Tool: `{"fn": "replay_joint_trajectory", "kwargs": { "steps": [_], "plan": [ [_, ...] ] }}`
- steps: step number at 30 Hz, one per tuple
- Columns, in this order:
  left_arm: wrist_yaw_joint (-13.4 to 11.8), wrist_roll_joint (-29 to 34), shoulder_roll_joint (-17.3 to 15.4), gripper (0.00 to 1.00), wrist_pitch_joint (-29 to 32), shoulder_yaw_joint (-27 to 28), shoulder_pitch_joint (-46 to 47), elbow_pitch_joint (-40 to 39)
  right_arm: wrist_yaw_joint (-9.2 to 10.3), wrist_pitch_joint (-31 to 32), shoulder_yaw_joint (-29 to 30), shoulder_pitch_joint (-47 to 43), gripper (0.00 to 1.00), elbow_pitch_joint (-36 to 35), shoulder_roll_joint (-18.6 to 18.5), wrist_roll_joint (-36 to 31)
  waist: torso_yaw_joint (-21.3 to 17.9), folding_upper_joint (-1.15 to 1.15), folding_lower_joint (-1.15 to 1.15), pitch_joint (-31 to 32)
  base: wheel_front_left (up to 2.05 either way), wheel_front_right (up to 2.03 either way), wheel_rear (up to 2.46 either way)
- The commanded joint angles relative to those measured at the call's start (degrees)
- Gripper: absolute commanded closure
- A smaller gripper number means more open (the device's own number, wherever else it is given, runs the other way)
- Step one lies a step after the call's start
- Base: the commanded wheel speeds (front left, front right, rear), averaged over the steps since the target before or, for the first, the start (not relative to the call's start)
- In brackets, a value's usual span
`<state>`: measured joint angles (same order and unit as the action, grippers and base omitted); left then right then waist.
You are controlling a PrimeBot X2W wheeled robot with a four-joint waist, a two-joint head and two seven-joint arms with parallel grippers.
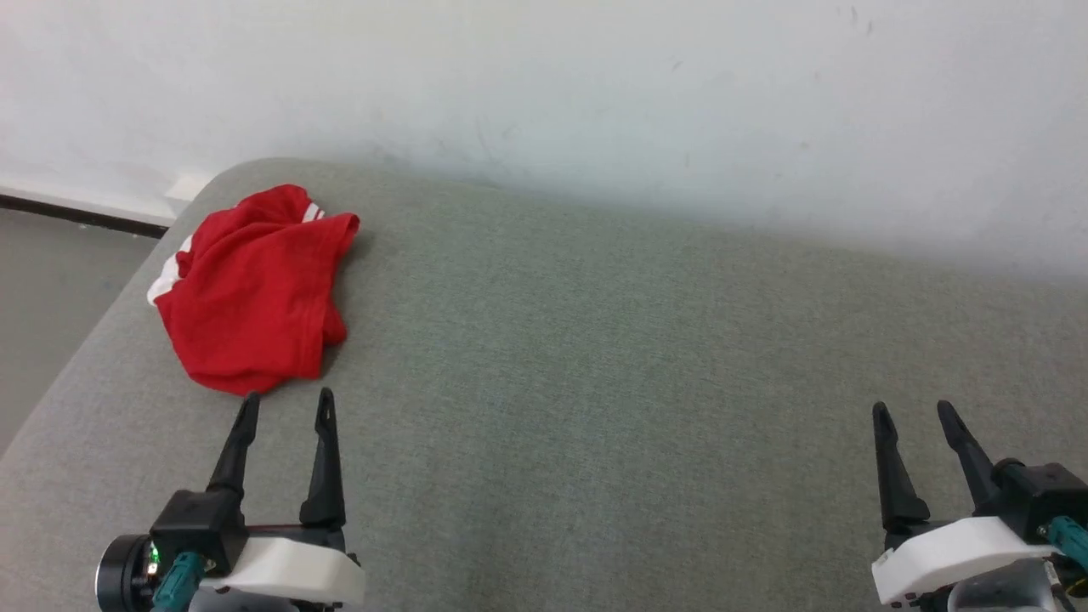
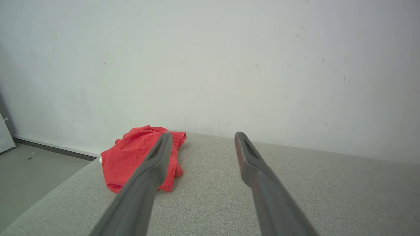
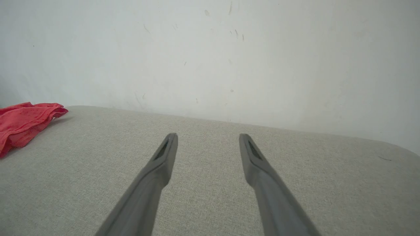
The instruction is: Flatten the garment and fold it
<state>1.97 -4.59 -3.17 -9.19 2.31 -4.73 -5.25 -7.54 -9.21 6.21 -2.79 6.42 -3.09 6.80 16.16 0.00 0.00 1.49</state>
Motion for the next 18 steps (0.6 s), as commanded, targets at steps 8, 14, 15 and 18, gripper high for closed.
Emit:
{"fn": "replay_joint_trajectory", "kwargs": {
  "steps": [8, 14, 15, 18],
  "plan": [
    [-0.3, -0.8, 0.2, 0.0, -1.5, 1.4, -2.3, -1.2, 0.04, -1.5, 0.7, -1.0, 0.0, 1.0, 0.1, 1.5, 3.5, 0.0, 0.0, 0.7, 0.0, 0.0, 0.0],
    [-0.1, -0.9, 0.2, 0.0, -2.2, 2.1, -3.2, -1.8, 0.04, -2.2, 1.3, -1.3, 0.0, 1.6, 0.2, 2.2, 5.6, 0.0, 0.0, 1.0, 0.0, 0.0, 0.0],
    [0.1, -0.8, 0.2, 0.0, -2.3, 2.3, -3.2, -1.9, 0.04, -2.3, 1.4, -1.3, 0.0, 1.7, 0.2, 2.3, 5.9, 0.0, 0.0, 1.1, 0.0, 0.0, 0.0],
    [0.8, -1.1, 0.2, 0.0, -2.7, 2.6, -3.3, -2.8, 0.04, -2.7, 1.7, -1.5, 0.0, 2.0, 0.2, 2.6, 6.9, 0.0, 0.0, 1.2, 0.0, 0.0, 0.0]
  ]
}}
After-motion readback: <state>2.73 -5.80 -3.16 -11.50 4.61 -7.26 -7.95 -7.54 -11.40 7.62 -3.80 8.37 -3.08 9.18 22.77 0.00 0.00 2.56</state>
